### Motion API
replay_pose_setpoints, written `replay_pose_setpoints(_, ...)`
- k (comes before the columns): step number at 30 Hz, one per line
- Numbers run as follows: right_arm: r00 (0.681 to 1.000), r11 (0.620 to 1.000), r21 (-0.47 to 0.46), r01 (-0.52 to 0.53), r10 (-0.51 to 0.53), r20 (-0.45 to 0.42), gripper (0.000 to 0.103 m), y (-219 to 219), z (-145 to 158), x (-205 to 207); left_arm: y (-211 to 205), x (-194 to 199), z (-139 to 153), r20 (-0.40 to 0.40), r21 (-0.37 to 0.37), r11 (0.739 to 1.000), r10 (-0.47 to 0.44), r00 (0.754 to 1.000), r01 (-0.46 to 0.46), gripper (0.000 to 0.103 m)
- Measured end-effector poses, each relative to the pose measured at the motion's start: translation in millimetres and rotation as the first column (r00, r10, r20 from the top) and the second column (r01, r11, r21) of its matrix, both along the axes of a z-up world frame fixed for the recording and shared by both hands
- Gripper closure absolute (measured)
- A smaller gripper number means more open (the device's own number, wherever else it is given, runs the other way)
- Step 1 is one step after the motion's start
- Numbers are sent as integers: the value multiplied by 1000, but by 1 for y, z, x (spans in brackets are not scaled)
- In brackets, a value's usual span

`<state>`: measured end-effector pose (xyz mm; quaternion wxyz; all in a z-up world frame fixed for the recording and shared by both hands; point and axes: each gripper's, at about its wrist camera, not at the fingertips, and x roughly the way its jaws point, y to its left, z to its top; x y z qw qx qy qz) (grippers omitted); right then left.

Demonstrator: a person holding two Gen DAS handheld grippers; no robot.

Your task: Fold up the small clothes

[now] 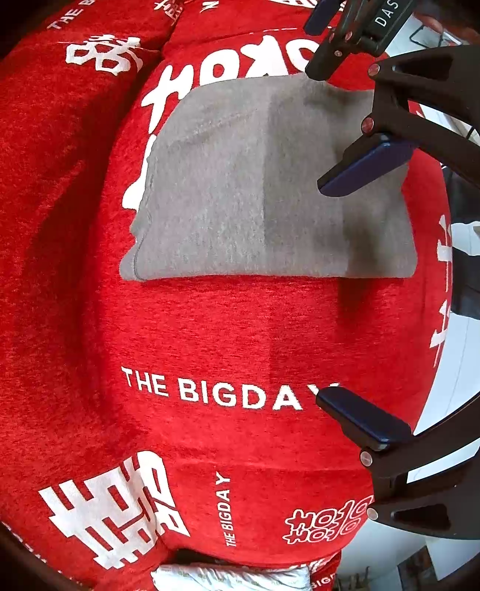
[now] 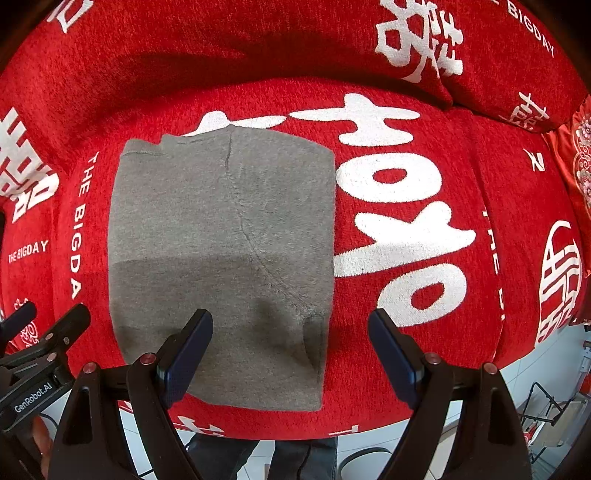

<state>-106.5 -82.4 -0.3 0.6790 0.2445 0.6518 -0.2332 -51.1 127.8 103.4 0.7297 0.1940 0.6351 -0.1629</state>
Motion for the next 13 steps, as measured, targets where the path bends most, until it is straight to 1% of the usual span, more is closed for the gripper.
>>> replay_pose_setpoints(6, 1000, 1000, -1, -4, 4, -1, 15, 1, -1, 1, 1, 0, 1, 29, 8, 1000, 5, 1000, -5, 0)
replay_pose_setpoints(10, 1000, 1000, -1, -4, 4, -3, 15, 1, -2, 1, 0, 0, 3, 35, -20, 1000, -3, 999, 4, 0)
replay_pose_setpoints(13, 1000, 1000, -1, -5, 5, -6, 15, 1, -3, 3, -2, 0, 4, 36, -25, 999, -19, 999, 20, 0)
